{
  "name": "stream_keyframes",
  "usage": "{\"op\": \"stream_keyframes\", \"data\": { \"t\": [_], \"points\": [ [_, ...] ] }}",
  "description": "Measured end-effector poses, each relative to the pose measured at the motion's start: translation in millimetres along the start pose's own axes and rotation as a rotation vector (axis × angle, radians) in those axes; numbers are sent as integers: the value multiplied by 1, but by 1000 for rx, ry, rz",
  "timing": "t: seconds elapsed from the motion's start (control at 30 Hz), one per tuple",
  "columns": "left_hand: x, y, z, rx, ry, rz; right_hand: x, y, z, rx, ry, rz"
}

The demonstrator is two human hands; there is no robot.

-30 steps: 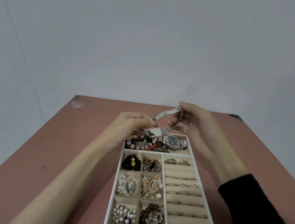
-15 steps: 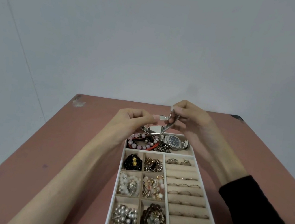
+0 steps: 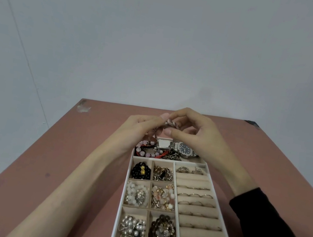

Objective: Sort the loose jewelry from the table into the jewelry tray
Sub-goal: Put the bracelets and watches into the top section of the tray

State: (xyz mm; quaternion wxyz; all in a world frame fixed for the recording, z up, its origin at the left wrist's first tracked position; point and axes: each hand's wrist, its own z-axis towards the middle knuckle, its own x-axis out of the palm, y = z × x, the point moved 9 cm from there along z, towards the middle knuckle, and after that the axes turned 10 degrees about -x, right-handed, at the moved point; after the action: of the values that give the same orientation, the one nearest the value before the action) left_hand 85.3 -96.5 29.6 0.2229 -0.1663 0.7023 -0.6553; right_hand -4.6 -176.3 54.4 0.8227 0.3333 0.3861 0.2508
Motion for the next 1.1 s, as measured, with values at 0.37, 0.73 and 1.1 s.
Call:
{"op": "stream_keyframes", "data": {
  "t": [0.37,0.73,1.1],
  "points": [
    [-15,0,0,0,-130,-105,-5,-6,-2,86,-55,114],
    [-16,1,0,-15,-124,-219,19,-22,-5,204,151,216],
    [-5,2,-2,-84,67,-239,6,-17,2,185,-49,739]
  ]
}}
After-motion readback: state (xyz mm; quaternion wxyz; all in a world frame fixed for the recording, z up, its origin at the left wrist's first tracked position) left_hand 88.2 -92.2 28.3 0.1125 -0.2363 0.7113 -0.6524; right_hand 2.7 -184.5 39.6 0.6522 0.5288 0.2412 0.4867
